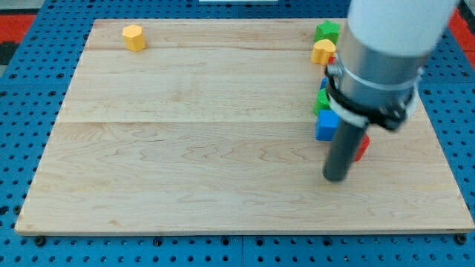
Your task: Arrange the group of the blocks in row
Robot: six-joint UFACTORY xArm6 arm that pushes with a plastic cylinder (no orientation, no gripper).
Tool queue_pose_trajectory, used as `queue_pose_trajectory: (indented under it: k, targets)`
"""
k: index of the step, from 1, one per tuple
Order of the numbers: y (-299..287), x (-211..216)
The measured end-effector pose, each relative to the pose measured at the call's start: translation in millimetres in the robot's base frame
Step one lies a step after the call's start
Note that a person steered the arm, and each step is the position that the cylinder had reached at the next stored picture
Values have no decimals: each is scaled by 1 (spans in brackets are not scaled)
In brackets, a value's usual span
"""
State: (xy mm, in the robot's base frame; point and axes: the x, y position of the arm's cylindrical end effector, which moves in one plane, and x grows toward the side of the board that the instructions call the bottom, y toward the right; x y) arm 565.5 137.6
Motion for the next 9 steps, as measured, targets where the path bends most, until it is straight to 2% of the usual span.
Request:
queue_pose_trajectory:
  k: [1,2,3,6,8,9]
  targets:
    - [84,-16]
    - [105,-112]
    - [84,-172]
    - [35,-240]
    - [69,-266]
    - [98,-230]
